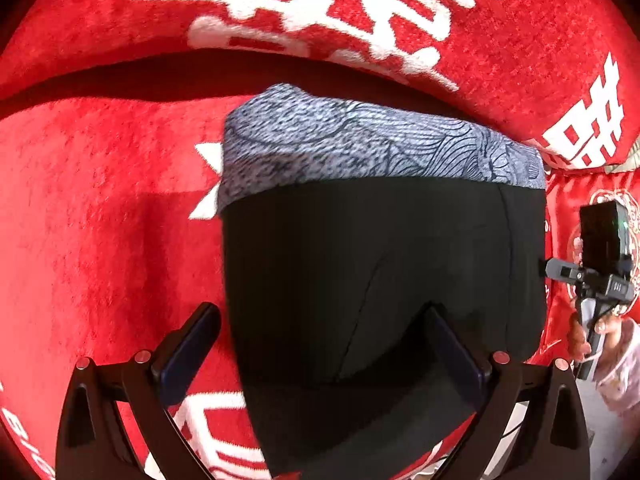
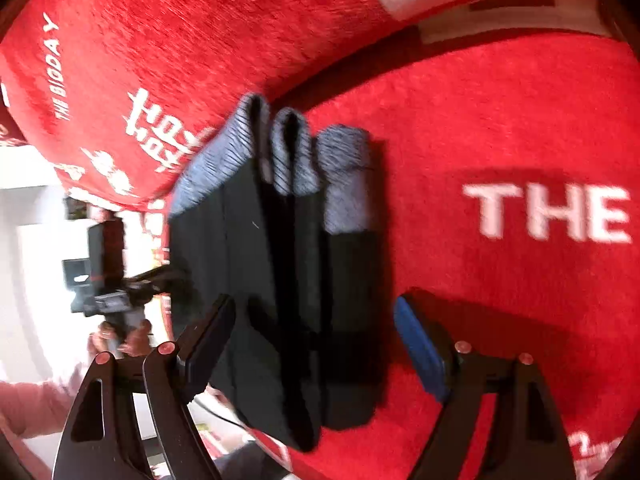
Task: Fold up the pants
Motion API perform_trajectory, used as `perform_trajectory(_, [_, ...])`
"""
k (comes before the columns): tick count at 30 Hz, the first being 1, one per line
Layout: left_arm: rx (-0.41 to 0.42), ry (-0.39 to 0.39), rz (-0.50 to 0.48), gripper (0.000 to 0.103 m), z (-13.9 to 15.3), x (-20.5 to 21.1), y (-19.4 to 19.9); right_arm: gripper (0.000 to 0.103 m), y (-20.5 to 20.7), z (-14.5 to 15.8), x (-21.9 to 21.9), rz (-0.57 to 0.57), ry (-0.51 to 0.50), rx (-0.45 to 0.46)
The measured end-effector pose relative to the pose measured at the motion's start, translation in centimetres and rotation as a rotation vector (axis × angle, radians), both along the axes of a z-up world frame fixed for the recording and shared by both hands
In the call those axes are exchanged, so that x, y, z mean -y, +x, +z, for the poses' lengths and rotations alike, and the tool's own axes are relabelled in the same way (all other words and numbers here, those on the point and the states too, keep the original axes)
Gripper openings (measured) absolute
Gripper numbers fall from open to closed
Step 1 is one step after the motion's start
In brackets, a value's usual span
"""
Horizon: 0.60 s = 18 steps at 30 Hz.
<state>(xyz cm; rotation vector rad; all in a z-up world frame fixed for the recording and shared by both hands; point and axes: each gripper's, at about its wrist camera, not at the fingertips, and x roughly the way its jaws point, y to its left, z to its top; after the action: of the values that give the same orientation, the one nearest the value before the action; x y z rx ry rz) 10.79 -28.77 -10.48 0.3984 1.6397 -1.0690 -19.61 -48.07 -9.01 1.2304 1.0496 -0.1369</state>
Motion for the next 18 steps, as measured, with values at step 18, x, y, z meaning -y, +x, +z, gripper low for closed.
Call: perform_trajectory(18, [0.043,-0.097,0.137,0.064,4.8,-4.3,-0.9,0.044,0.3,0.5,0.0,-0.075,0.131,0.078])
